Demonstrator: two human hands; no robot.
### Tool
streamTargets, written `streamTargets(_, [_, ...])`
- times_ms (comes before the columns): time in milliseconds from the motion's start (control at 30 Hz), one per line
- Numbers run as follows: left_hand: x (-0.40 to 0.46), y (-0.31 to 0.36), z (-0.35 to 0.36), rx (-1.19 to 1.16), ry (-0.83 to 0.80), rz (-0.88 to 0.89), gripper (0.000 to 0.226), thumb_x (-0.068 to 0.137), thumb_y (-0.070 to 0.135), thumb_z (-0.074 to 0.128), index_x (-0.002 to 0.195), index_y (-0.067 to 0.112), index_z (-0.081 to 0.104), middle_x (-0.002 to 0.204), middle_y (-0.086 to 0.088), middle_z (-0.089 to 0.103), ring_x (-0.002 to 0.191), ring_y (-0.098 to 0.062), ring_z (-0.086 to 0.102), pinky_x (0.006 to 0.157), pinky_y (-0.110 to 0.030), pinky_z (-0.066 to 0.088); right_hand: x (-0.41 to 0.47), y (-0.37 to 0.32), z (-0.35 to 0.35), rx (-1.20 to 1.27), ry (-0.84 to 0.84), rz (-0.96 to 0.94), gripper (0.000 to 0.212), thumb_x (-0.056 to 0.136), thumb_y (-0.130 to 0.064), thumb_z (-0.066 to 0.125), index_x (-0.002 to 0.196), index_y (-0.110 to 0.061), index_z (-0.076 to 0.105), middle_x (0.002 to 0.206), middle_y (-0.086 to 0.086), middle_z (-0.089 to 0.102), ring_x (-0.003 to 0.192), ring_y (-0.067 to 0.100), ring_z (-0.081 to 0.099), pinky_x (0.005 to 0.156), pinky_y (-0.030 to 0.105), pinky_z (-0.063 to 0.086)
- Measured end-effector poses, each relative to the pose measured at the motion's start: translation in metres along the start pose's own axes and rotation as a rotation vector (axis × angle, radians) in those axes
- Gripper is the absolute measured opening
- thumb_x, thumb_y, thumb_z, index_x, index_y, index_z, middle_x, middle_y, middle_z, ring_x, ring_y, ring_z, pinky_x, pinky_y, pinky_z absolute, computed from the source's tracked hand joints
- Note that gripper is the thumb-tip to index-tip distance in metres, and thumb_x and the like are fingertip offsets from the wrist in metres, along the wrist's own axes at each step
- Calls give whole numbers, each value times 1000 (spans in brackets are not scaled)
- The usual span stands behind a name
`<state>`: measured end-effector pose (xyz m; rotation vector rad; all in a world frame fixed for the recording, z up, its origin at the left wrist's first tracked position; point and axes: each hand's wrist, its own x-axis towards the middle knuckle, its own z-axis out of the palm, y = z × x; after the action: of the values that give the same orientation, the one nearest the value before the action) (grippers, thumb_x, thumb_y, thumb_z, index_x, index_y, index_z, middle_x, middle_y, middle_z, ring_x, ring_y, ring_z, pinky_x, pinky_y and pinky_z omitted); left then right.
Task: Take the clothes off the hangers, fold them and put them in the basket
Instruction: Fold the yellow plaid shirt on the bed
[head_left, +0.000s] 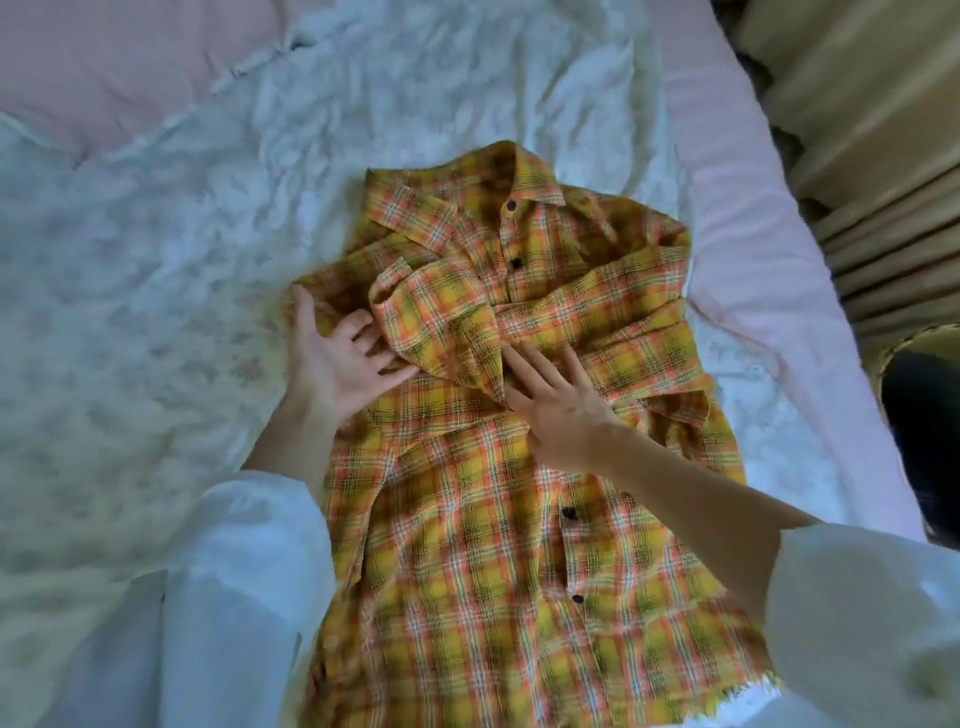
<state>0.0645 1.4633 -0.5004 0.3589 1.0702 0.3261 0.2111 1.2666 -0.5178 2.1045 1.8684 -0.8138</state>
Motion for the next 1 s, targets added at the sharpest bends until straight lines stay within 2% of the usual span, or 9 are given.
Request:
streamTargets(133, [-2,11,0,124,-9,5,92,83,71,40,148,10,18,144,-9,43,134,-34,38,109,-62,22,7,-13,-8,-5,-18,-111,66,87,-15,47,147,-13,21,154,-4,-26,143,17,-21,117,53,-6])
streamTargets(267, [-5,21,0,513,99,-28,64,83,68,46,123,18,56,121,-6,53,105,-25,54,96,-48,44,13,-29,-8,-64,-65,-240,72,88,-16,46,151,-16,10,158,-5,-12,144,14,-16,117,45,-11])
streamTargets(333, [-8,23,-3,748,140,-34,59,82,72,42,113,26,62,105,-3,51,84,-17,53,79,-37,47,13,-37,-6,-115,-114,-319,63,90,-20,45,149,-16,22,158,-4,5,146,18,-7,118,43,-8])
streamTargets(467, [-5,14,-17,1178,148,10,45,82,57,60,114,25,63,133,0,50,115,-22,50,100,-40,37,10,-47,2,100,-184,-236,40,90,-21,46,129,-20,55,131,1,56,126,21,45,104,41,40])
streamTargets(633, [-12,0,-24,1547,179,-95,66,80,41,71,132,12,43,141,-8,40,122,-24,44,97,-36,40,6,-36,2,382,99,-8,36,91,-11,43,123,-17,59,123,0,57,115,18,50,97,38,46])
streamTargets(733, [-16,-1,-19,1482,171,70,50,88,28,65,131,9,49,137,-9,48,110,-20,48,88,-31,37,9,-25,3,279,251,34,39,89,-15,47,128,-17,55,132,3,51,126,24,42,108,46,33])
streamTargets(800, [-16,4,-16,1143,182,159,37,91,24,61,126,13,53,133,-6,52,119,-23,49,96,-36,37,11,-20,1,185,318,107,47,88,-26,38,133,-17,51,139,8,46,130,31,39,110,52,26])
streamTargets(900, [-12,17,-17,773,286,294,9,93,16,56,100,20,59,104,-2,62,97,-18,57,98,-46,44,12,-13,-2,132,299,177,56,90,-35,21,143,-22,37,149,9,35,139,31,28,112,58,14])
streamTargets(1000, [-1,32,-23,926,499,446,16,96,18,51,110,15,57,107,-7,63,79,-14,55,76,-32,51,9,-5,0,72,204,171,63,89,-42,5,147,-28,25,157,6,18,144,29,13,112,60,3])
